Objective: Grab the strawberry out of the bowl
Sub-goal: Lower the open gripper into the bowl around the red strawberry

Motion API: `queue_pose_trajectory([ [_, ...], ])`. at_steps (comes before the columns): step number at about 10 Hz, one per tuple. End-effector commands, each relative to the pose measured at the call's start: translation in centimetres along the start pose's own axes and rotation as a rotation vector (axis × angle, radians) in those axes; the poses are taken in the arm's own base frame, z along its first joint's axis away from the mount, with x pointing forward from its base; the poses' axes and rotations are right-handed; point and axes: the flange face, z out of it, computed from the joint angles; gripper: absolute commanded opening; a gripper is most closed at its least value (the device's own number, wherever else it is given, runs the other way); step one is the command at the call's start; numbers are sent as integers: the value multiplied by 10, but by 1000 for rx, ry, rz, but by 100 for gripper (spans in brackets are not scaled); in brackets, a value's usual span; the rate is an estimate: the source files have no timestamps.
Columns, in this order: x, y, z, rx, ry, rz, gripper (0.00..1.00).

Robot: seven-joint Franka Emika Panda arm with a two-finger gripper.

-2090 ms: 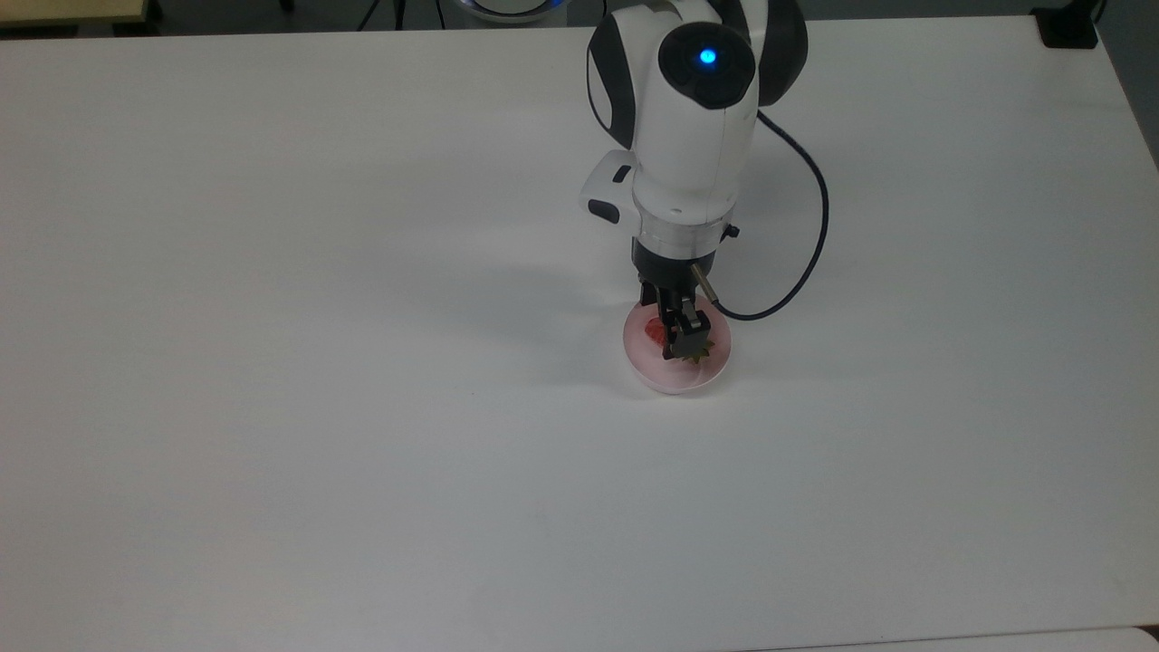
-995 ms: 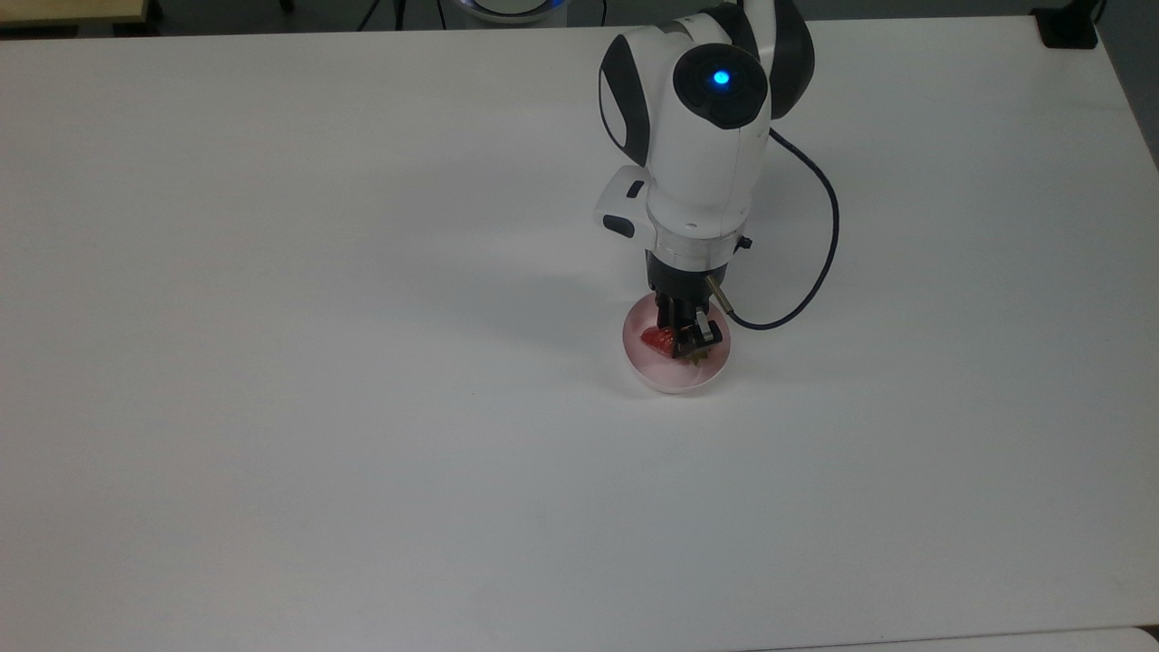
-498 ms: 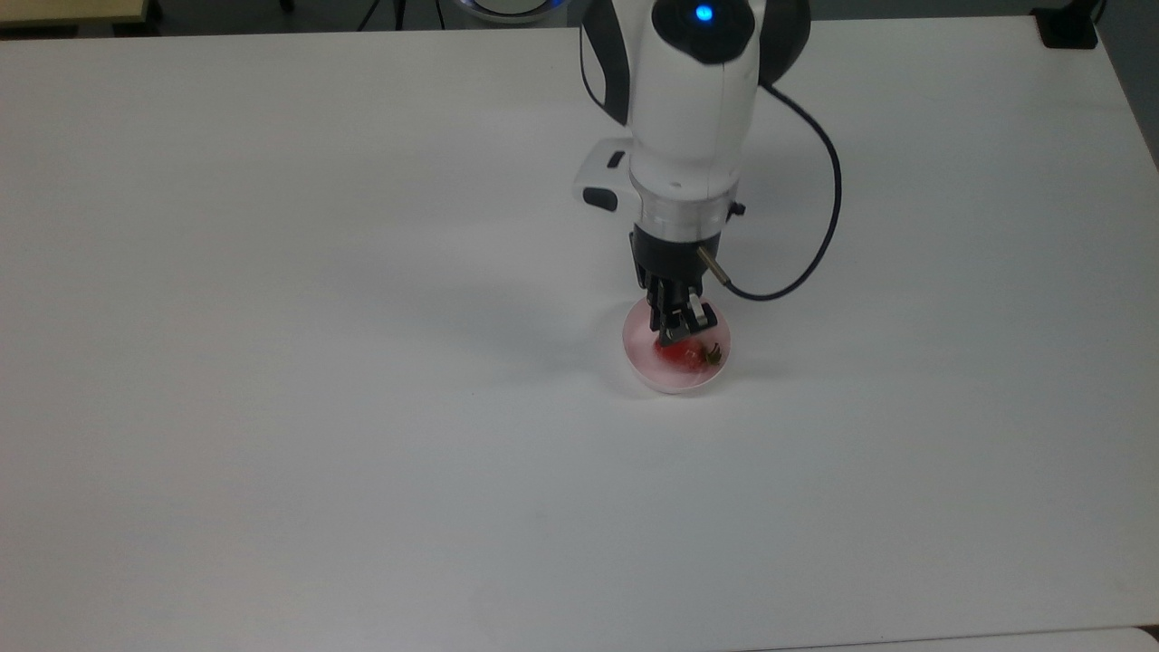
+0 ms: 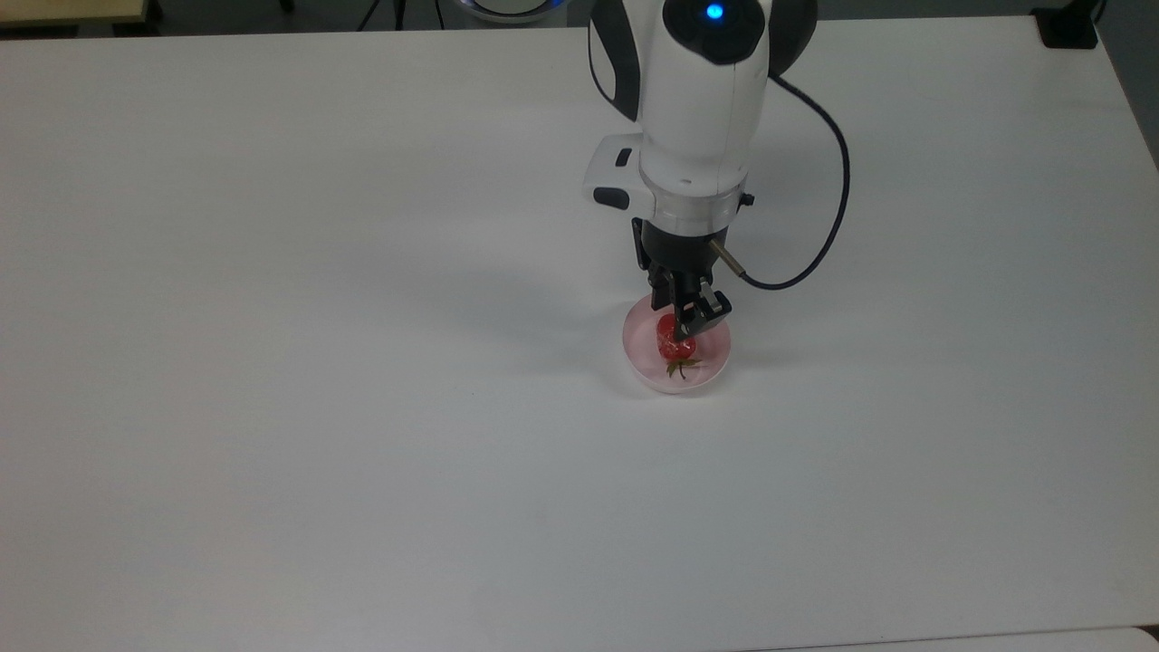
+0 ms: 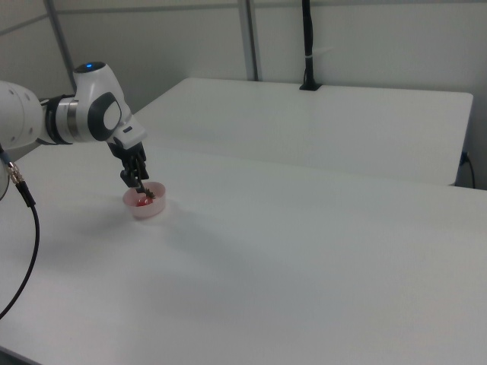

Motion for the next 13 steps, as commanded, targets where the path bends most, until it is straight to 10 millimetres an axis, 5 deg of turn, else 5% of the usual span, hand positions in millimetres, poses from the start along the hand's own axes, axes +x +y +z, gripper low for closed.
queue_pose_trajectory([
  [1,-2,6,25,-48,-4,84,66],
  [8,-7,10,65,-98,28,75,80],
  [9,-12,10,68,-102,38,52,70],
  [11,-11,9,66,-97,43,49,35],
  [13,-11,9,64,-96,43,40,29],
])
